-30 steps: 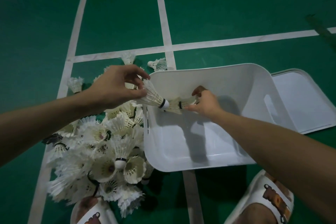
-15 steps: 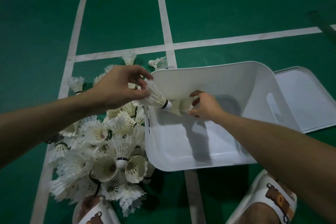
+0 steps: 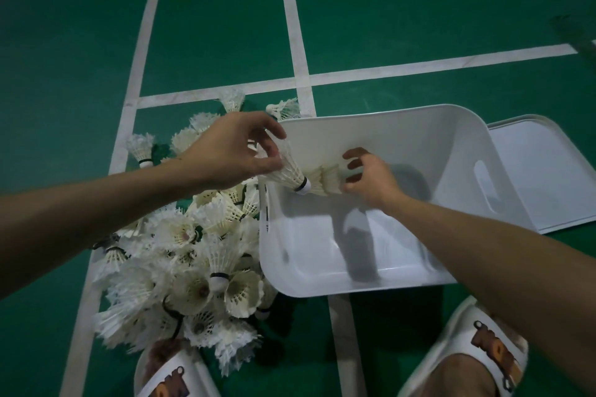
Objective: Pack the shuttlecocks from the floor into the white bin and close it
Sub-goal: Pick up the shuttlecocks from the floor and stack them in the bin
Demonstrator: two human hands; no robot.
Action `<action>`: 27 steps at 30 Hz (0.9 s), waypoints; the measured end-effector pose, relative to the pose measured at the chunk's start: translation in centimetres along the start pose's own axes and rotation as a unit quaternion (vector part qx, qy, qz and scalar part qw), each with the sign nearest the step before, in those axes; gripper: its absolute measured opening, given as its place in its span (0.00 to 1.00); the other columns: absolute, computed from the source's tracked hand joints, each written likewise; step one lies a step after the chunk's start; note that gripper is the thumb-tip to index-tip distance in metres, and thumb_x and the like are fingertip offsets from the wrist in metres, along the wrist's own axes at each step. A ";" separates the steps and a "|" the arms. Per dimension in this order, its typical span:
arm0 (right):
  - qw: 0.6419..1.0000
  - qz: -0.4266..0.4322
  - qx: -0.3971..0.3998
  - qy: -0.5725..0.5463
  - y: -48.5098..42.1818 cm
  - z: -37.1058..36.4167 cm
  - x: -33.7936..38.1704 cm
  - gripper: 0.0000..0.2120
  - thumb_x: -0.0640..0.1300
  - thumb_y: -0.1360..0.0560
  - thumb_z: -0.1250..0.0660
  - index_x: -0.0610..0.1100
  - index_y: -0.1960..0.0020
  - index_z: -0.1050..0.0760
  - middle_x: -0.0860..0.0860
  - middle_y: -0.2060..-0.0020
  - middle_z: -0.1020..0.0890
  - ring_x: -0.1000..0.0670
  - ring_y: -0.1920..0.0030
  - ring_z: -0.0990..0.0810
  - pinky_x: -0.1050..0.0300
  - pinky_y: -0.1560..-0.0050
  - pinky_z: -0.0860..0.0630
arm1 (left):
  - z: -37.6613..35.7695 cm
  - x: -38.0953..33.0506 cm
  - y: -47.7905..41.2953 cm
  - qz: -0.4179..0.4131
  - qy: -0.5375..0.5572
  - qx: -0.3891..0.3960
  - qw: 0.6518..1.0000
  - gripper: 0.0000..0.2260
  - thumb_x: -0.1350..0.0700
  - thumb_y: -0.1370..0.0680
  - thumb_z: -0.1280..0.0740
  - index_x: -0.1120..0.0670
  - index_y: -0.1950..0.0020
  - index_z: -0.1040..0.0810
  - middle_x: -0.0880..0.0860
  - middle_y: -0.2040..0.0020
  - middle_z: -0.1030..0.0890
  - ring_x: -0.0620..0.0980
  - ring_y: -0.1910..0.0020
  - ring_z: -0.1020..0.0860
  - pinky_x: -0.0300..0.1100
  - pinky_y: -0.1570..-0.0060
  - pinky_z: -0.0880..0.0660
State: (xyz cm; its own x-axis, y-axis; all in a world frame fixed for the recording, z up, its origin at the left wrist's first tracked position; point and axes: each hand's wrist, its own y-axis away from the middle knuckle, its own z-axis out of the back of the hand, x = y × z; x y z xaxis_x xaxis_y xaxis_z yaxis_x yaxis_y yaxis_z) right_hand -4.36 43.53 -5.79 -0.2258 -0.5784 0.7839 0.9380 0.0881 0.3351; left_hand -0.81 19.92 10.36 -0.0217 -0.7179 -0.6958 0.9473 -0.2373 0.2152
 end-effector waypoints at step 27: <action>0.996 0.042 0.051 0.067 3.3 8.1 -0.5 0.33 0.37 0.34 0.26 0.53 0.33 0.33 0.47 0.57 0.24 0.49 0.64 0.26 0.58 0.63 0.27 | -8.5 -0.1 -7.2 -0.058 -0.285 0.174 0.941 0.28 0.52 0.26 0.28 0.49 0.29 0.35 0.55 0.33 0.33 0.55 0.38 0.28 0.44 0.43 0.29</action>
State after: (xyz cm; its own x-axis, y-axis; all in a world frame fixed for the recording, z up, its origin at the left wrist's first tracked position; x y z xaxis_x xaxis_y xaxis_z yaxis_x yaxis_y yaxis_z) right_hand -3.26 50.65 -0.82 -0.1045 -0.6679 0.7369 0.9189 0.2185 0.3283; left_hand -4.96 27.26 3.10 -0.3806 -0.8846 -0.2695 0.7680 -0.4646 0.4408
